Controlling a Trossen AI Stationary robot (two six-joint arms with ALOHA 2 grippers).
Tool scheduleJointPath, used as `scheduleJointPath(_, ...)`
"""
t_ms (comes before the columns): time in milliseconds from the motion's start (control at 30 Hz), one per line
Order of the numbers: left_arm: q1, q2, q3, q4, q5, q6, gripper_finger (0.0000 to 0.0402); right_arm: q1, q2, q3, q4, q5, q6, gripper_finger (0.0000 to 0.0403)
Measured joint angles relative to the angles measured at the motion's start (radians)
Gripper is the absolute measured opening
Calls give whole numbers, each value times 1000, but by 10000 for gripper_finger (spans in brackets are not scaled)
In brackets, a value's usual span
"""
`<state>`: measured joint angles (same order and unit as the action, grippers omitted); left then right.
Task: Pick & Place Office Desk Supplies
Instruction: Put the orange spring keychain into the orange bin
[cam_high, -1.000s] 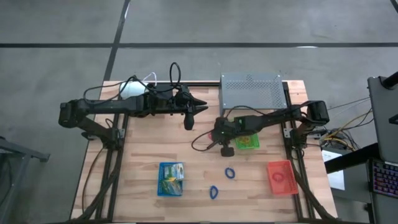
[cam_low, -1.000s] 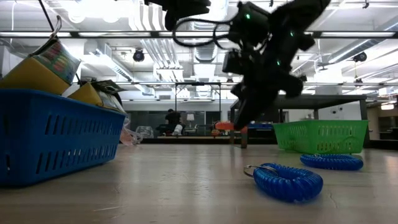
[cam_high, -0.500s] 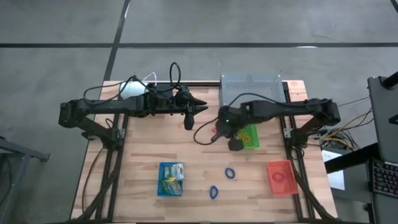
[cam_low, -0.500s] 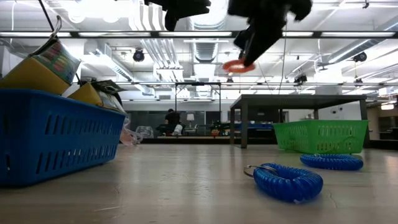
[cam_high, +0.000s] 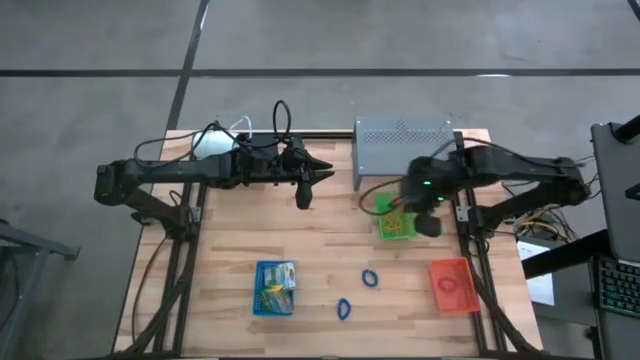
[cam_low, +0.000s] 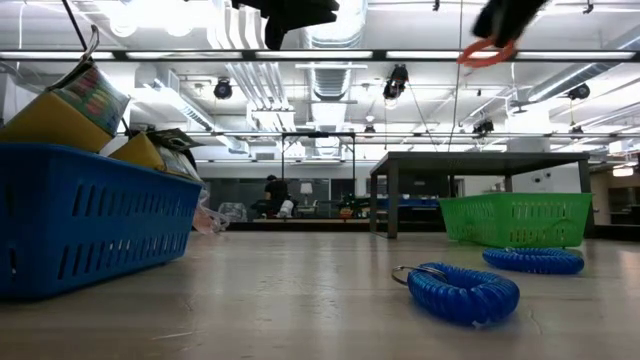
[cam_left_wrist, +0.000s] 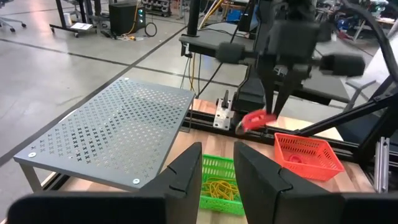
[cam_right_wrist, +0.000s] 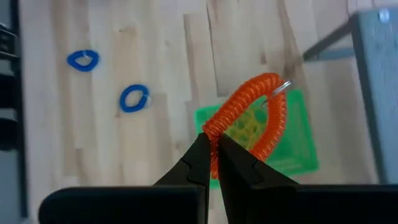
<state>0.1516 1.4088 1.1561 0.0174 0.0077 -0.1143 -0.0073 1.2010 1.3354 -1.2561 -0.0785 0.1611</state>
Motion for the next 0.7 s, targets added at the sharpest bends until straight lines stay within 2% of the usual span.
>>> scheduleJointPath(133, 0, 0, 0, 0, 0, 1, 98, 36, -116, -37, -36, 4, 142, 13)
scheduleJointPath(367, 0, 0, 0, 0, 0, 2, 98, 149, -251, -66, -197, 111, 447, 13)
scheduleJointPath(533, 0, 0, 0, 0, 0, 2, 98, 252, -293, -110, -276, 109, 655, 13)
scheduleJointPath(700, 0, 0, 0, 0, 0, 2, 98, 369, -295, -168, -275, 105, 769, 13)
